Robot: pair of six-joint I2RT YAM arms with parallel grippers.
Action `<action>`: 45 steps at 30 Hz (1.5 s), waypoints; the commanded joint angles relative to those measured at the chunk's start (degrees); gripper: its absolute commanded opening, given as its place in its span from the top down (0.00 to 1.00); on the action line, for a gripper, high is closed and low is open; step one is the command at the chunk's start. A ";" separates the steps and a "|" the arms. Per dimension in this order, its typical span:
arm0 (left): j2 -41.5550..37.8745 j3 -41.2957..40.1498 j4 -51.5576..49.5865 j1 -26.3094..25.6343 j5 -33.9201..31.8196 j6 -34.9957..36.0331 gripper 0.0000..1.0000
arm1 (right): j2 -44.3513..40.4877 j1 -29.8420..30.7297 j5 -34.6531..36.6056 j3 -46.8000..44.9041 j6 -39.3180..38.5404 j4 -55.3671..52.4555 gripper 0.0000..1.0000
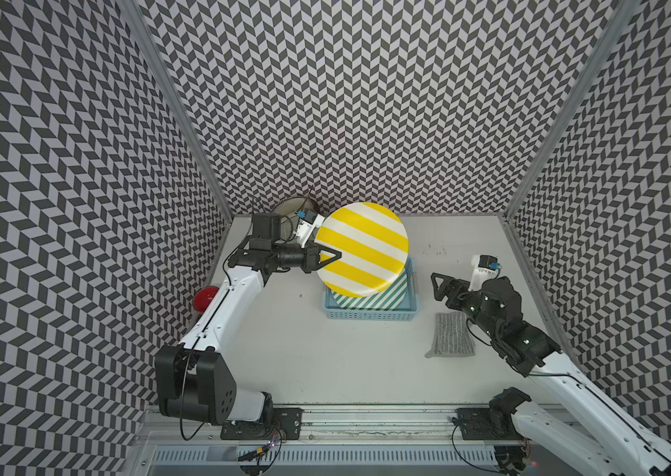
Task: Wipe the wet plate dry
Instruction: Place the towel at the center of the board, then place the plate at the center of the board.
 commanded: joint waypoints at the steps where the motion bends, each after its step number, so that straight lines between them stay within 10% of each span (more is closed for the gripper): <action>1: 0.32 3.79 -7.70 -1.09 8.10 8.11 1.00 | 2.20 -1.11 -19.79 1.44 -4.76 11.76 0.11; 11: -0.17 5.23 -13.16 -3.91 9.79 12.12 1.00 | 3.69 -2.17 -33.54 -0.28 -2.87 21.35 0.31; 22: 0.33 7.53 -14.51 -5.84 7.91 12.95 1.00 | 7.59 -3.61 -35.17 0.51 1.12 26.59 0.99; 27: 0.44 9.00 -9.88 -5.72 -3.30 9.69 0.64 | 10.03 -8.44 -37.26 -0.20 5.91 31.53 1.00; 31: 0.37 9.03 -5.33 -4.09 -15.07 6.57 0.02 | 12.13 -14.55 -36.86 -0.70 12.81 36.92 1.00; 37: -1.93 5.94 0.72 -0.09 -31.70 2.94 0.00 | 15.87 -23.21 -27.56 2.88 18.28 31.61 1.00; 45: -4.34 -5.27 5.13 3.48 -37.02 10.49 0.00 | 29.24 -33.74 -26.31 3.07 28.22 37.73 1.00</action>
